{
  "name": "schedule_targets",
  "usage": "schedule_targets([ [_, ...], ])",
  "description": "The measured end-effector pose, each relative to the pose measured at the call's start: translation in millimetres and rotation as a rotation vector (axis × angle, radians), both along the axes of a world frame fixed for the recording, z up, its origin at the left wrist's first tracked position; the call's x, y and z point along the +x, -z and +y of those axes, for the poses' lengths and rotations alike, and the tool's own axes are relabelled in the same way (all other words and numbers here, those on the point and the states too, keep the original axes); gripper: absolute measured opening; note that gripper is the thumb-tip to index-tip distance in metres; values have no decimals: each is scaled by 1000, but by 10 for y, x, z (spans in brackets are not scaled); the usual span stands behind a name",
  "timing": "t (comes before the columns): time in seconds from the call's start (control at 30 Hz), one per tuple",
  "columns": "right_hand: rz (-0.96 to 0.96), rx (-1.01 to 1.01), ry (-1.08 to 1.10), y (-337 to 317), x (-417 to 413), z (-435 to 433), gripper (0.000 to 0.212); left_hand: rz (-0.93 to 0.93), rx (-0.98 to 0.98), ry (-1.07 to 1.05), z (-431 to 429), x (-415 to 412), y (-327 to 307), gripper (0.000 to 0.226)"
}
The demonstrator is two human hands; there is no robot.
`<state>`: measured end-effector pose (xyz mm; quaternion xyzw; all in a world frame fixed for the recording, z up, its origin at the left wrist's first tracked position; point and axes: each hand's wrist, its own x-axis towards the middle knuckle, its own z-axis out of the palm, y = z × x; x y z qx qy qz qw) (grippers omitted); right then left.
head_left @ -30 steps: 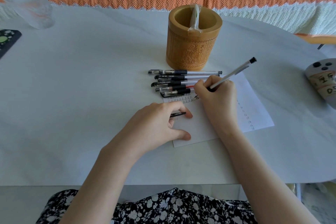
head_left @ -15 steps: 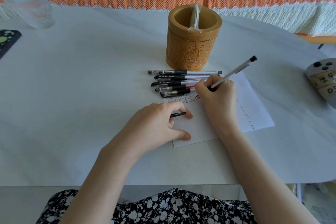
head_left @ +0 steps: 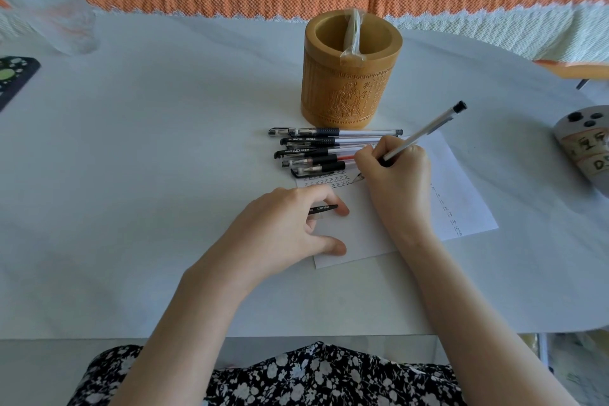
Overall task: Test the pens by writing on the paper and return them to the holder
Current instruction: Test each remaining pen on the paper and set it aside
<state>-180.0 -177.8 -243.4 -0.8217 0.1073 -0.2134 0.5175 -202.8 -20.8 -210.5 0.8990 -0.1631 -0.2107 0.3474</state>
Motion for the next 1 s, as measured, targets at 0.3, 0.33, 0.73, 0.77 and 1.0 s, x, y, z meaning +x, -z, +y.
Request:
schedule_targets([
  [0.3, 12, 549, -91, -235, -48, -75, 38, -27, -215, -55, 47, -5, -27, 29],
  [0.33, 17, 664, -167, -276, -72, -82, 40, -43, -264, -74, 58, -2, -40, 27],
  [0.73, 181, 705, -347, -354, -256, 89, 33, 5, -452, -108, 9, -15, -48, 29],
  [0.77, 188, 693, -361, -355, -257, 100, 33, 9, -450, -99, -3, -20, -47, 29],
  [1.0, 246, 599, -542, -334, -281, 91, 29, 116, -588, -76, -14, -14, -65, 30],
])
